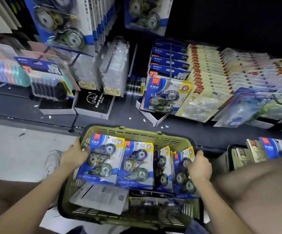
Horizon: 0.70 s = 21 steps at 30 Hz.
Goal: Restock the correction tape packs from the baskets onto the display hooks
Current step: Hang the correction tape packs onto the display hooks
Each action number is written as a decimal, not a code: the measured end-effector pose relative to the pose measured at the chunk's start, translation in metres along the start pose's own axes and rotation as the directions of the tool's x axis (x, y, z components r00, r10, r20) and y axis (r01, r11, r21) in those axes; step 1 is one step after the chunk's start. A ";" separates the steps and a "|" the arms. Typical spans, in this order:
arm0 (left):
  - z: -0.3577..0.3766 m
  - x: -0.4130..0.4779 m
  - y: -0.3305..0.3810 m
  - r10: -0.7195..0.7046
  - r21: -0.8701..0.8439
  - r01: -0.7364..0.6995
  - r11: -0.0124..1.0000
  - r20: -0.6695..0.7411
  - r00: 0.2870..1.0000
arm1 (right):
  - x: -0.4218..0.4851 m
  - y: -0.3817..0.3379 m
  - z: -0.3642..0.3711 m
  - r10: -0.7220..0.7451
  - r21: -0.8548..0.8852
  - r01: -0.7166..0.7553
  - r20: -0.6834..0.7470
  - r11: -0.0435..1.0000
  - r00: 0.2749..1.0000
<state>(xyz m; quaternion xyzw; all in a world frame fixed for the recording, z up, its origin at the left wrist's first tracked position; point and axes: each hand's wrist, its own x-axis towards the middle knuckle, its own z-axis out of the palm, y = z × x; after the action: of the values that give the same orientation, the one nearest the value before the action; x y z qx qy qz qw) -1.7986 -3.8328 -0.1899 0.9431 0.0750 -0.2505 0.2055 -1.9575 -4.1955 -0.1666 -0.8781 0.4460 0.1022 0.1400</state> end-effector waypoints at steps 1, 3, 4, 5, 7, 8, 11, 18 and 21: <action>0.000 0.000 0.003 -0.012 -0.005 0.012 1.000 0.003 1.000 | -0.004 0.000 0.000 -0.014 -0.048 0.013 -0.019 0.999 1.000; 0.001 -0.002 0.010 -0.031 0.016 0.031 0.999 -0.003 1.000 | -0.010 0.000 0.000 -0.047 -0.166 0.040 -0.042 0.985 0.998; 0.002 -0.003 0.014 -0.025 0.060 0.026 0.998 -0.018 1.000 | -0.012 0.001 0.000 -0.057 -0.230 0.046 -0.039 0.972 0.998; 0.001 -0.005 0.018 -0.005 0.119 0.010 0.993 -0.038 0.999 | -0.013 0.002 -0.001 -0.049 -0.256 0.037 -0.038 0.966 0.998; 0.000 -0.009 0.027 0.052 0.191 -0.038 0.981 -0.069 0.996 | -0.015 0.008 -0.002 0.018 -0.175 -0.027 -0.050 0.984 0.999; -0.001 -0.010 0.032 0.072 0.188 -0.056 0.980 -0.077 0.994 | -0.016 0.011 -0.003 0.077 -0.061 -0.080 -0.044 0.995 0.996; -0.003 -0.013 0.045 0.115 0.151 -0.099 0.984 -0.103 0.988 | -0.016 0.019 -0.003 0.204 0.231 -0.209 0.046 0.950 0.978; 0.000 -0.020 0.070 0.204 0.083 -0.196 0.977 -0.105 0.973 | -0.013 0.004 0.011 0.159 0.134 -0.158 0.004 0.978 0.987; 0.010 -0.017 0.068 0.223 0.081 -0.215 0.973 -0.112 0.968 | -0.004 0.007 0.015 0.194 0.177 -0.189 -0.007 0.966 0.981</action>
<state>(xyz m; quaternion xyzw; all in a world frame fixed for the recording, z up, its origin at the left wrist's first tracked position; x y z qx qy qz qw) -1.8011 -3.8995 -0.1650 0.9655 -0.0259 -0.1713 0.1946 -1.9661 -4.1916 -0.1801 -0.8164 0.5376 0.0647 0.2007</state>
